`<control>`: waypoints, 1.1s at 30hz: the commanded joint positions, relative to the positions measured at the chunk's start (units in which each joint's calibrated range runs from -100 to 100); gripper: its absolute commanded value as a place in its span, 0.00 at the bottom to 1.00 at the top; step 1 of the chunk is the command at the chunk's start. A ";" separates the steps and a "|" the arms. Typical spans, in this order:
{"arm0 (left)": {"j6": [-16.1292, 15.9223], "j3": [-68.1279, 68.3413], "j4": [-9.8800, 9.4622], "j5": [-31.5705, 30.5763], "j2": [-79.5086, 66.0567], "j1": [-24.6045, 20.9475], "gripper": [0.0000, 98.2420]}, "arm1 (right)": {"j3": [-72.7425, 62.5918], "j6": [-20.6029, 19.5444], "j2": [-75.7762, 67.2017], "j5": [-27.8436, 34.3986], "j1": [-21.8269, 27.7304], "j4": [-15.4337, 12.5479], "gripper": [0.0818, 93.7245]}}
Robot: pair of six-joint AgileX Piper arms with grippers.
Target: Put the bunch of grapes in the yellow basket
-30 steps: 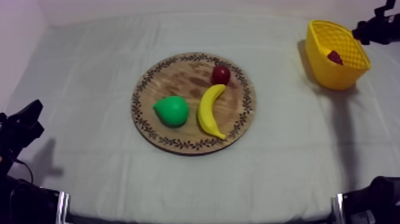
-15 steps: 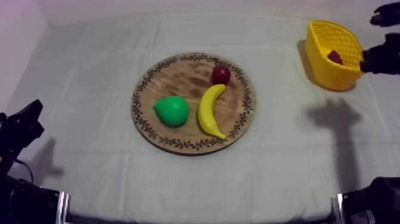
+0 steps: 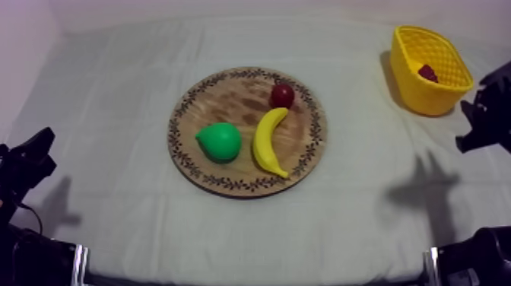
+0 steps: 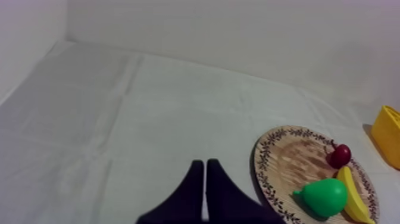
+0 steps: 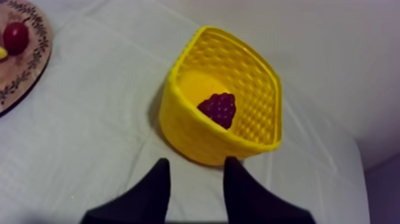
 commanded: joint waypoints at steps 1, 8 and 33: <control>0.01 -0.03 0.02 0.02 0.00 -0.03 0.00 | 3.50 0.69 -5.05 -0.09 -0.16 -0.54 0.26; 0.01 -0.03 0.02 0.02 0.00 -0.03 0.00 | 9.84 -1.52 -15.57 0.74 -0.24 -0.21 0.14; 0.02 -0.03 0.02 0.02 0.00 -0.03 0.00 | 11.62 -21.59 -34.65 21.27 -2.29 7.15 0.01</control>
